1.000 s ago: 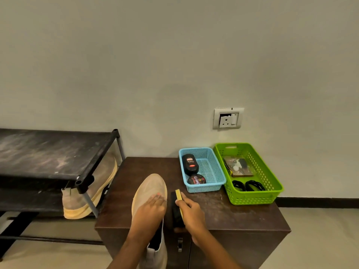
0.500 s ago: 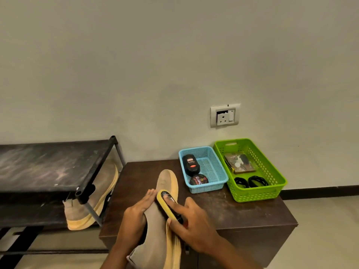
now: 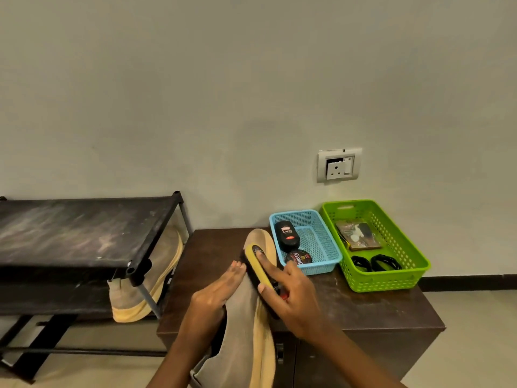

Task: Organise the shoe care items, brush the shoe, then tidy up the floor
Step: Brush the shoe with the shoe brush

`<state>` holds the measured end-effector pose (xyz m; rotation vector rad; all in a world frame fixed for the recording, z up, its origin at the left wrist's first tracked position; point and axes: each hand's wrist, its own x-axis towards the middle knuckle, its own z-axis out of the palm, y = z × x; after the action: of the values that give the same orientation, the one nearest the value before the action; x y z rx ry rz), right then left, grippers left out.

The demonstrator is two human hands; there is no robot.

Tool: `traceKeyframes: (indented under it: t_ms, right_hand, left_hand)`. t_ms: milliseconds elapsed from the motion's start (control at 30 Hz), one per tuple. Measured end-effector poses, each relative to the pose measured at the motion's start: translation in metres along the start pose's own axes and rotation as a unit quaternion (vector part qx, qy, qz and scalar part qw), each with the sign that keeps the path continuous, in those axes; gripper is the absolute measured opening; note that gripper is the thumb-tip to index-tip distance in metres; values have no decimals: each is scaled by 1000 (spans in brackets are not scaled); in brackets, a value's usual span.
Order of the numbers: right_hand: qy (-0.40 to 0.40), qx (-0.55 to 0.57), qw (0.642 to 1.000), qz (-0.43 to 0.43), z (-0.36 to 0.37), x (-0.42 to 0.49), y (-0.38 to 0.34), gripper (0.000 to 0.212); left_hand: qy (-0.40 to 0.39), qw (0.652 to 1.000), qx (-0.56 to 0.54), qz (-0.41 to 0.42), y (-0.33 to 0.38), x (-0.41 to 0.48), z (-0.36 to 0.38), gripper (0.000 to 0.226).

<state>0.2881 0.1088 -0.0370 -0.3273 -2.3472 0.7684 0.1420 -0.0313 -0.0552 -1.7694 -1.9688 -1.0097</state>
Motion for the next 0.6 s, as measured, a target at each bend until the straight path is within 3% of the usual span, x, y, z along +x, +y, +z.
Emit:
traceKeyframes:
  t_ms: [133,267,333,433,500,600]
  right_hand:
    - [69,-61,990,104,-4,15,23,60]
    - [11,-29,999,25,-1,5,4,56]
    - [24,-58,998,25,-1,8,13,55]
    - [93,-62,984,135,-6,21,26,53]
    - [85,-38,989,115,-9,16,20,55]
    - [12,-31,999,20,-6,-1,4,56]
  left_hand:
    - [-38,996,32,71,8,4,0,70]
    - [-37,995,27,86,9,4,-5,53]
    - [-44,995,33,84,11,6,-8,60]
    - [-67,994,34,81,16,7,-9,74]
    - [-63,994,31,82,17,8,-10,76]
    - [-32,996,33,76,13,7,-16,71]
